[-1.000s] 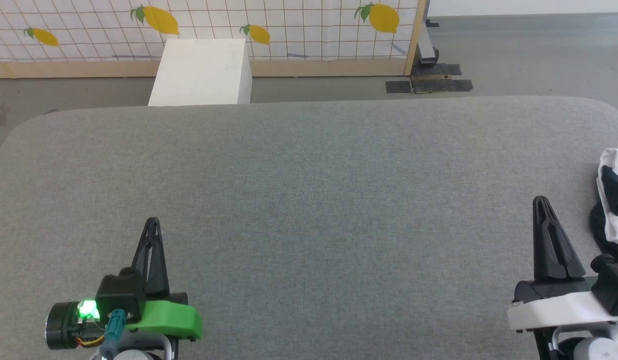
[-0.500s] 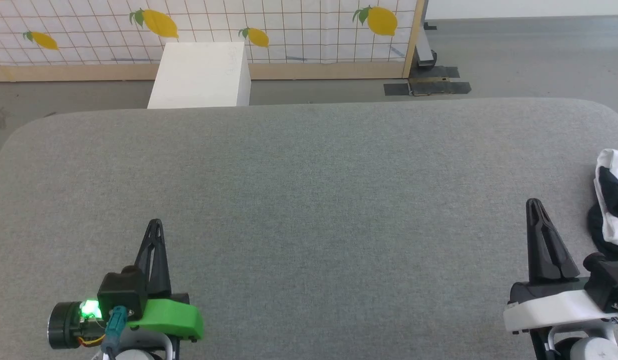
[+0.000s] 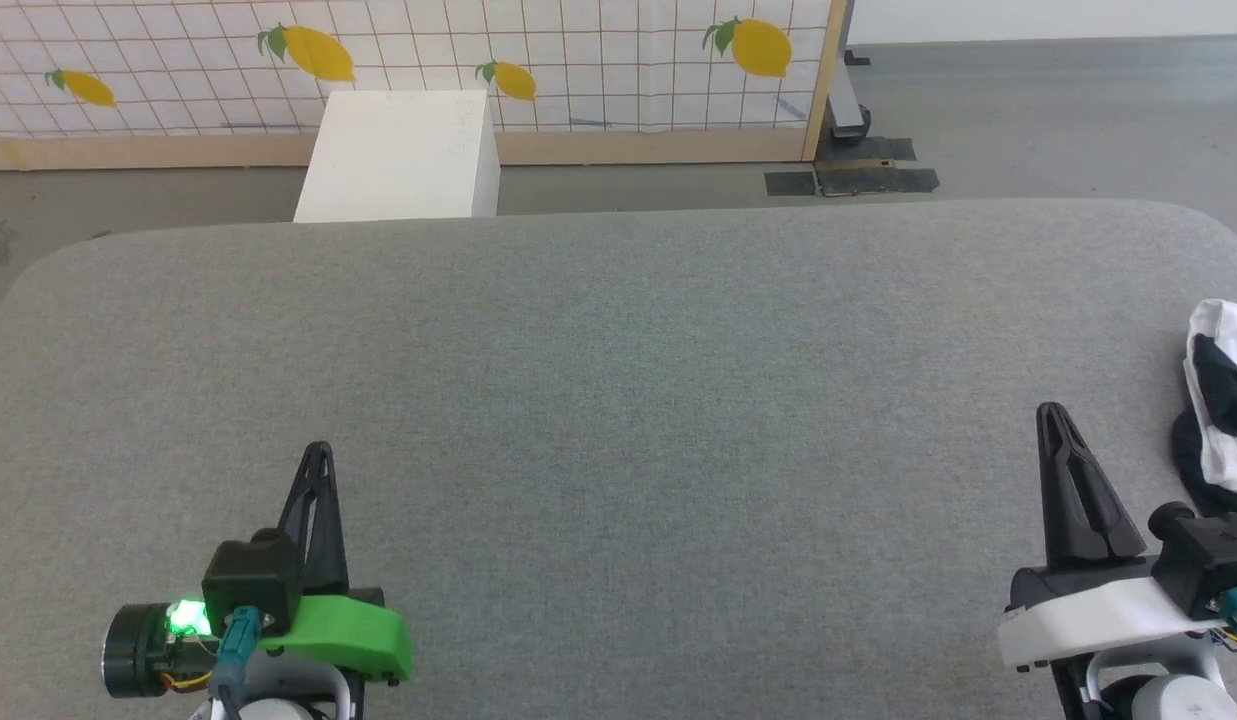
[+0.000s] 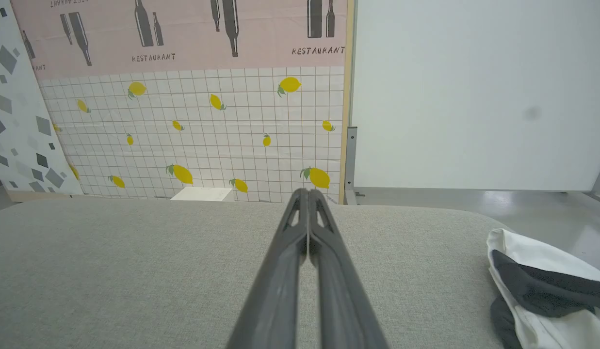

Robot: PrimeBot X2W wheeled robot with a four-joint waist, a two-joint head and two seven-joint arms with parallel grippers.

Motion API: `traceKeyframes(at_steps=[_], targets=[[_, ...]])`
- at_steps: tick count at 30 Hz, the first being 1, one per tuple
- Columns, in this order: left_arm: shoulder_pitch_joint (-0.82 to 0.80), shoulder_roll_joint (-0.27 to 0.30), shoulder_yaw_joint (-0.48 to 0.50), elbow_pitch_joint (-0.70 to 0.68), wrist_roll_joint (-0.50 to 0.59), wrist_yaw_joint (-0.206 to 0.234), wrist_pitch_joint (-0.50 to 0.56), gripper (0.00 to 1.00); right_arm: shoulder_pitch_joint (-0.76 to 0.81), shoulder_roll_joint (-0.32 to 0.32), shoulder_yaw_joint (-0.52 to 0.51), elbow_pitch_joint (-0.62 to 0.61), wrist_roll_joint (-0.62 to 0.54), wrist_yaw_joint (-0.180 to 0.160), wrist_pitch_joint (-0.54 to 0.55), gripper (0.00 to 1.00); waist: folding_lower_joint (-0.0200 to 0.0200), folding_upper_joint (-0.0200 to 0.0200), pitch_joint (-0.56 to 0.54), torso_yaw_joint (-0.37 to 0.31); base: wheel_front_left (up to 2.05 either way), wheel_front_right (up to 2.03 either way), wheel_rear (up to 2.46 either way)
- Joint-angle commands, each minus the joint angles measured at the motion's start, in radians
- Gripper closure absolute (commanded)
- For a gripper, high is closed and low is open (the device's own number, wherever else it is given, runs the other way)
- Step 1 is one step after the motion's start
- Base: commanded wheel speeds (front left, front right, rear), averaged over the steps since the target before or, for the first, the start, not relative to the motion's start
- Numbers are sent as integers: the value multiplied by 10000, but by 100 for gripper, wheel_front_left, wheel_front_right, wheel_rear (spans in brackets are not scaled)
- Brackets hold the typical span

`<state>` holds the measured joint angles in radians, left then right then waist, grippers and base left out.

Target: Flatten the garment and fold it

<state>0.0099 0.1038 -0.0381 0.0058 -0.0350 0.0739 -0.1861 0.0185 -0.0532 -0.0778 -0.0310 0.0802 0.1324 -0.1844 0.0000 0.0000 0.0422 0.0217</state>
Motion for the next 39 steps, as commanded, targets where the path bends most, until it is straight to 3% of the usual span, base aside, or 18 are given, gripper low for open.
traceKeyframes(at_steps=[1, 39], targets=[[-27, -36, 57, -16, 38, -57, 67, 100, -55, 9, 36, 41, -68, -5, 56, 100, 0, 0, -7, -4, 0, 0, 0], [-58, -252, 197, -35, 173, -352, 843, 100, -111, 18, 357, 157, -386, -10, 829, 100, 0, 0, -186, -96, 0, 0, 0]])
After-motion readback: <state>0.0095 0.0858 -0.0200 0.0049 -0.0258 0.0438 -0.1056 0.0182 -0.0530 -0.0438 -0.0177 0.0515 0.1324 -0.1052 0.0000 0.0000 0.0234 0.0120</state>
